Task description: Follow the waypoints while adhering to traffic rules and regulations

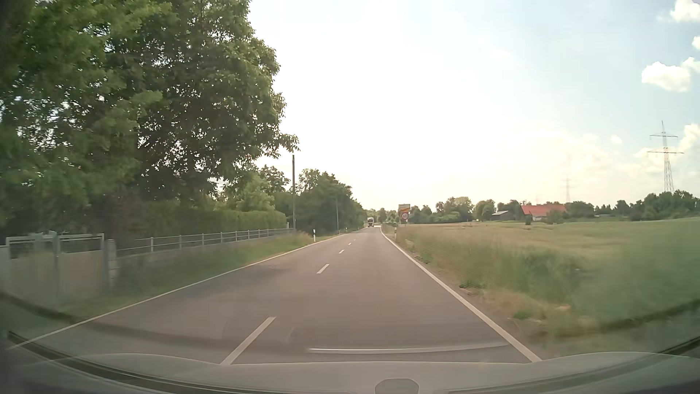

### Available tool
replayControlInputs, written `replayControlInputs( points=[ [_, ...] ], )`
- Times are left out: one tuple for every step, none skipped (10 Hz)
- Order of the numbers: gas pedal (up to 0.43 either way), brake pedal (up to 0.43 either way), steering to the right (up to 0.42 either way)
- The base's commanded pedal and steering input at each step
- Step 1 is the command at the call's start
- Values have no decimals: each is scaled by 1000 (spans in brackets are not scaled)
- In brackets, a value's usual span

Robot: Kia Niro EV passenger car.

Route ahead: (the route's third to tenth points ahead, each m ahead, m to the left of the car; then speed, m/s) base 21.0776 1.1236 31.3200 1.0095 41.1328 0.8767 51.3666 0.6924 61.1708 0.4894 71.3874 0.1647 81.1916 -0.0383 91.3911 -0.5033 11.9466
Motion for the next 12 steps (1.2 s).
replayControlInputs(
  points=[
    [150,0,-2],
    [150,0,-2],
    [150,0,-2],
    [150,0,-2],
    [157,0,-2],
    [169,0,-1],
    [177,0,-2],
    [177,0,-2],
    [177,0,-2],
    [189,0,-1],
    [189,0,-2],
    [189,0,-1]
  ],
)
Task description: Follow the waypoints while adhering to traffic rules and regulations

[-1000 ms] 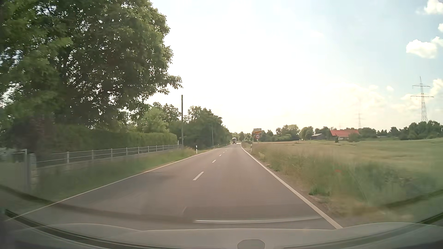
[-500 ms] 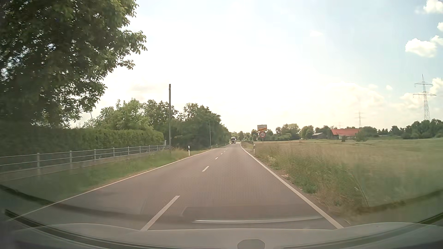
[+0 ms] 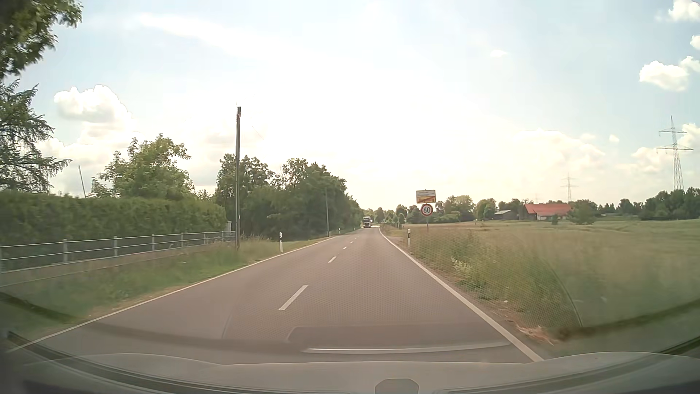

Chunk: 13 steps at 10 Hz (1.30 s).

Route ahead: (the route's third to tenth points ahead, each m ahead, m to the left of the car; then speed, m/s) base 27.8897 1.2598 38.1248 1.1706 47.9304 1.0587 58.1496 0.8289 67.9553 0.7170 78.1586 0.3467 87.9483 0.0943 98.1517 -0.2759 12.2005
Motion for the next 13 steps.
replayControlInputs(
  points=[
    [197,0,-1],
    [197,0,-2],
    [197,0,-2],
    [197,0,-1],
    [197,0,-1],
    [197,0,-2],
    [209,0,-1],
    [220,0,-2],
    [228,0,-2],
    [240,0,-2],
    [240,0,-3],
    [240,0,-3],
    [240,0,-3]
  ],
)
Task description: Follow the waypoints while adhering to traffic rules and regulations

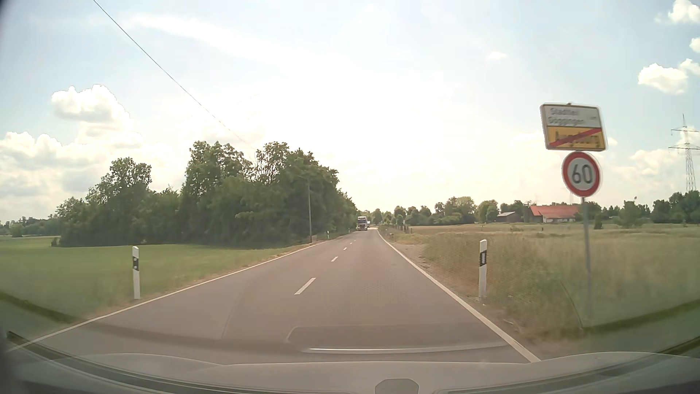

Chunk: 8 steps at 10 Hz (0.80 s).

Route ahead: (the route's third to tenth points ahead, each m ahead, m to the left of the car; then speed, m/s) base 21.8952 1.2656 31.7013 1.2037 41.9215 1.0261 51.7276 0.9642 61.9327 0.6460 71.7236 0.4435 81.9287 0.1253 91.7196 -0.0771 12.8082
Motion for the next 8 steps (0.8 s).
replayControlInputs(
  points=[
    [240,0,-3],
    [240,0,-3],
    [240,0,-2],
    [240,0,0],
    [240,0,1],
    [240,0,1],
    [240,0,1],
    [240,0,1]
  ],
)
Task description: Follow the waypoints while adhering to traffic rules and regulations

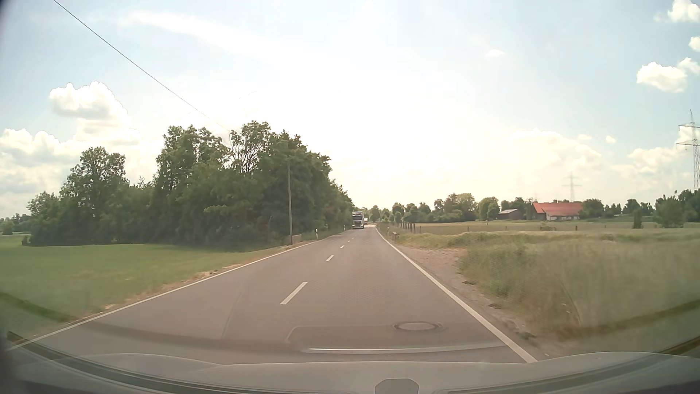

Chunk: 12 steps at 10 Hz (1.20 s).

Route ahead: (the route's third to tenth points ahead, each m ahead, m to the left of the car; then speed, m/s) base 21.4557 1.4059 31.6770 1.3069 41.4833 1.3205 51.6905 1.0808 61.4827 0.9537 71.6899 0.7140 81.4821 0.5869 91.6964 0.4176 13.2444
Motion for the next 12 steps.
replayControlInputs(
  points=[
    [240,0,1],
    [240,0,0],
    [240,0,0],
    [240,0,0],
    [240,0,-2],
    [240,0,-4],
    [240,0,-4],
    [240,0,-4],
    [228,0,-4],
    [228,0,-4],
    [228,0,-4],
    [228,0,-4]
  ],
)
